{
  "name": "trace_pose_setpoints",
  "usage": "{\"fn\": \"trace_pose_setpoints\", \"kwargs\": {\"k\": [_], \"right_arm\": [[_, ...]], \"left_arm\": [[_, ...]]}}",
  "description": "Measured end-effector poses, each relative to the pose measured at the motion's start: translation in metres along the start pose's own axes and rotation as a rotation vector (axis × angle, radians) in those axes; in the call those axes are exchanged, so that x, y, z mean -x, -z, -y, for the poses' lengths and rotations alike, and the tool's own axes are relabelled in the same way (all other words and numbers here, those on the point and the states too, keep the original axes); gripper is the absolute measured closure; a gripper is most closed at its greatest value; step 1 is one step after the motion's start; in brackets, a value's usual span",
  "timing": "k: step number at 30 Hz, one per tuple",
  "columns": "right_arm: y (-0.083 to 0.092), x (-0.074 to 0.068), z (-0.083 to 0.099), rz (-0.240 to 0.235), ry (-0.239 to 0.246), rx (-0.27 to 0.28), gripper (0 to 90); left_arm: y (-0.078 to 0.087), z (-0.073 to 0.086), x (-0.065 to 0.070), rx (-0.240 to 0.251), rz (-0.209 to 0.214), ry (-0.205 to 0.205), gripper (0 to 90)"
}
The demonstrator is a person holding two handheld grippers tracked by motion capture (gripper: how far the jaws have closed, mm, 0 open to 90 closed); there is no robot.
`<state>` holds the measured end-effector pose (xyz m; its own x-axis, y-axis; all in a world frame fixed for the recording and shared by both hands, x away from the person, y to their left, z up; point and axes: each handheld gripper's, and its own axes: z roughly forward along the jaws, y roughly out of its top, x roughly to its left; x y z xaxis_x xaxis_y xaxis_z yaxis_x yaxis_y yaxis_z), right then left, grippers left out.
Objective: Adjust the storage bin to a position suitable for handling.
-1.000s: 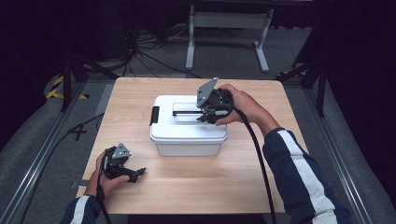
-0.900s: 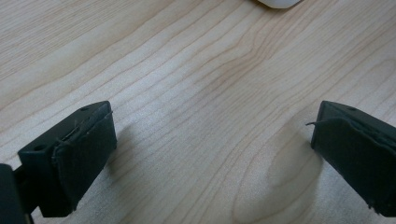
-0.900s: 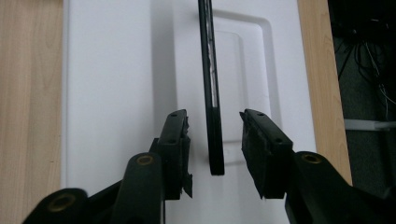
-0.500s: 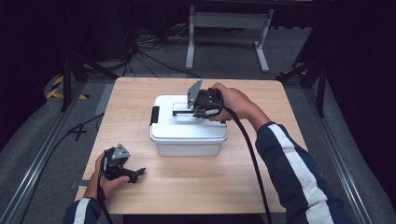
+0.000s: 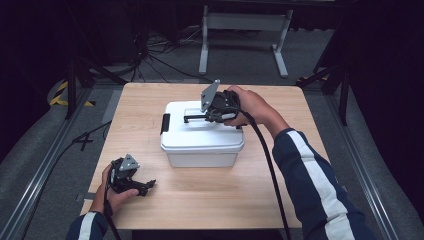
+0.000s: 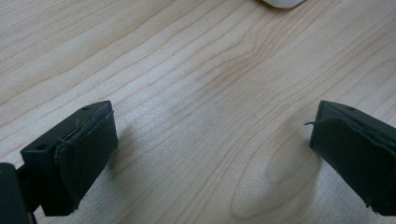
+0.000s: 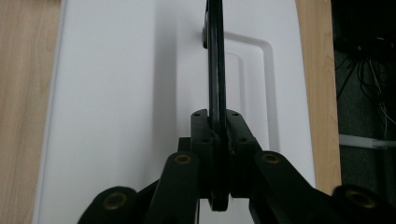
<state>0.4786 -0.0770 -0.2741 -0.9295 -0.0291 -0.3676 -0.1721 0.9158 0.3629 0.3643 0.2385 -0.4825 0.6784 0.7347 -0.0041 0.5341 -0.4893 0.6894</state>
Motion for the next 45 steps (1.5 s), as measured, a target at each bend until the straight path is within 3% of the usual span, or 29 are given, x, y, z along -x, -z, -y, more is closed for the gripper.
{"fn": "trace_pose_setpoints", "kwargs": {"k": [8,22,33,36,37,39,41,45], "right_arm": [[0.013,0.002,0.002,0.017,-0.004,0.078,84.9],[0.036,-0.001,0.011,0.042,-0.006,0.114,84.9],[0.057,-0.005,0.028,0.071,-0.019,0.139,84.9],[0.065,-0.007,0.036,0.083,-0.035,0.150,84.9],[0.067,-0.007,0.038,0.088,-0.040,0.151,84.9],[0.073,-0.008,0.045,0.096,-0.049,0.152,84.8],[0.079,-0.009,0.052,0.107,-0.059,0.151,84.8],[0.085,-0.011,0.063,0.117,-0.074,0.152,84.9]], "left_arm": [[0.000,0.000,0.000,-0.001,0.000,0.000,1.3],[0.000,0.000,0.000,-0.004,0.003,-0.002,1.3],[0.000,0.000,0.000,-0.002,0.006,0.000,1.2],[0.000,0.000,0.001,-0.007,0.005,0.016,0.9],[0.000,-0.001,-0.001,-0.005,0.001,-0.007,0.6],[0.000,-0.001,-0.001,-0.007,-0.001,-0.008,0.5],[-0.001,-0.001,0.001,-0.008,0.010,0.019,0.5],[-0.001,-0.002,0.001,-0.013,0.011,0.011,0.5]]}}
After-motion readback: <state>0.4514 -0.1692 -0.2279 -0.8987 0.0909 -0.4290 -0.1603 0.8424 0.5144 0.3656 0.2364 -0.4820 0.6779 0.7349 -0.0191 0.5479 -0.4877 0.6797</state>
